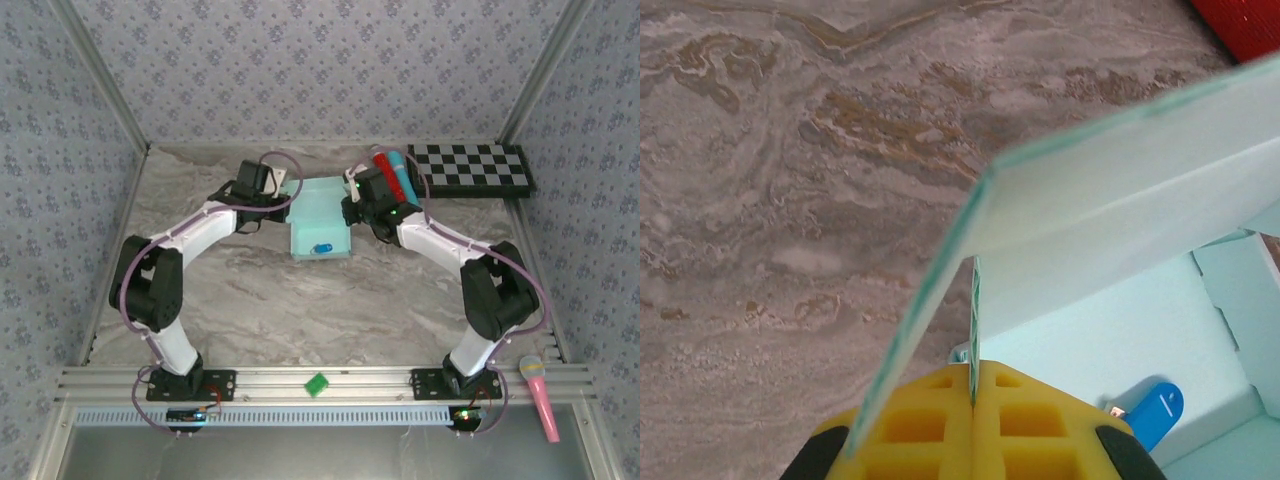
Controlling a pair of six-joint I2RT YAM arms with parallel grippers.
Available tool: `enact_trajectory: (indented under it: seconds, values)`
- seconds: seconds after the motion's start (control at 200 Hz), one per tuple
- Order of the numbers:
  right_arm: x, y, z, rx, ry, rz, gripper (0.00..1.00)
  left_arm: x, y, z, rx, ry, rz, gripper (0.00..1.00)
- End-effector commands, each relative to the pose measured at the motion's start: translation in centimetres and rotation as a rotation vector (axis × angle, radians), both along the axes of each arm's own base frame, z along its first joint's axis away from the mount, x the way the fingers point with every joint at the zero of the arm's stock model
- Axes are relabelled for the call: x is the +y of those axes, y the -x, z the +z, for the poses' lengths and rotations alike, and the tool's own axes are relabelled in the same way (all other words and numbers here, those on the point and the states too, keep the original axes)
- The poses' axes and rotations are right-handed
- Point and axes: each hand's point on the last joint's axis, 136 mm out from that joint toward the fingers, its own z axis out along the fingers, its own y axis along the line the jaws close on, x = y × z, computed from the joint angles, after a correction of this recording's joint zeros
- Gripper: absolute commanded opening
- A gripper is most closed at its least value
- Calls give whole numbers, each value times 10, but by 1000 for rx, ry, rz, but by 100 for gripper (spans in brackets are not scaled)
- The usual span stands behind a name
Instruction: Fold the paper box
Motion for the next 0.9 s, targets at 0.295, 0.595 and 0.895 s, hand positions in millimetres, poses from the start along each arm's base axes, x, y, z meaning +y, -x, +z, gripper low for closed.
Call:
enact_trajectory:
  seconds: [0.295,0.595,0.895]
  values:
    - [2,-23,-10,-86,-53,-112,11,2,-37,16,-121,-20,89,4]
    - [13,-21,-20,-132,-41,-128,10,5,-31,17,-172,-31,130,6]
    - [16,-19,-29,-139,-30,-151,10,6,-26,8,-173,-38,154,4]
